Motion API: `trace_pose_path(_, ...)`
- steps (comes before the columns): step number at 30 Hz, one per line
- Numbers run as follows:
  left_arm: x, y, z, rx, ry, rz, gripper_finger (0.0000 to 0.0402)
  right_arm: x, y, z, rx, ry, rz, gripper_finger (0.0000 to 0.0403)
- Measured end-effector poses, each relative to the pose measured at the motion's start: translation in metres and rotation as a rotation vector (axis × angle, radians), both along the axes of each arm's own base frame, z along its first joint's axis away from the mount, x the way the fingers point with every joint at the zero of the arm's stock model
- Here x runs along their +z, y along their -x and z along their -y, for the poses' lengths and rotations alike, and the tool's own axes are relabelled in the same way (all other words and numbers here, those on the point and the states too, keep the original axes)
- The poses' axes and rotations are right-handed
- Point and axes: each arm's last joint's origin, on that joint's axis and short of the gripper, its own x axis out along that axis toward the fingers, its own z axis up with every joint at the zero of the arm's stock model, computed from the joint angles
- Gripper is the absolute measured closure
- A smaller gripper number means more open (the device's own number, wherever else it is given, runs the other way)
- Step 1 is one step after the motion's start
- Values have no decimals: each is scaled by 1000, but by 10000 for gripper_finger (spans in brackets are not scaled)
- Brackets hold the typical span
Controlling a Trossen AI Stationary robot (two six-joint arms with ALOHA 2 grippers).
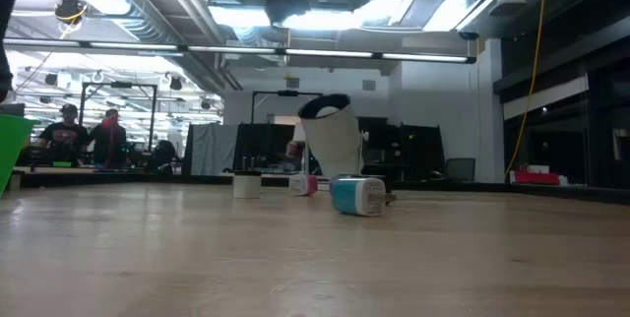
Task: Pick & Place Office items
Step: Put the blue digital clock into the green bin
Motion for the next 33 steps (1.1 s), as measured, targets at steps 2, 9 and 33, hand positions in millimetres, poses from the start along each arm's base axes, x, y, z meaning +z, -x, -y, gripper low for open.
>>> trace_pose_path(2, 12, 14, 11, 28, -1, 9, 247, 0, 0, 0, 2, 2, 3, 96)
trace_pose_path(9, 32, 50, 63, 79, 58, -10, 247, 0, 0, 0, 3, 4, 4, 96)
trace_pose_path(33, -134, 120, 251, 590, 278, 23, 247, -9, -2, 1, 9, -22, -90, 96)
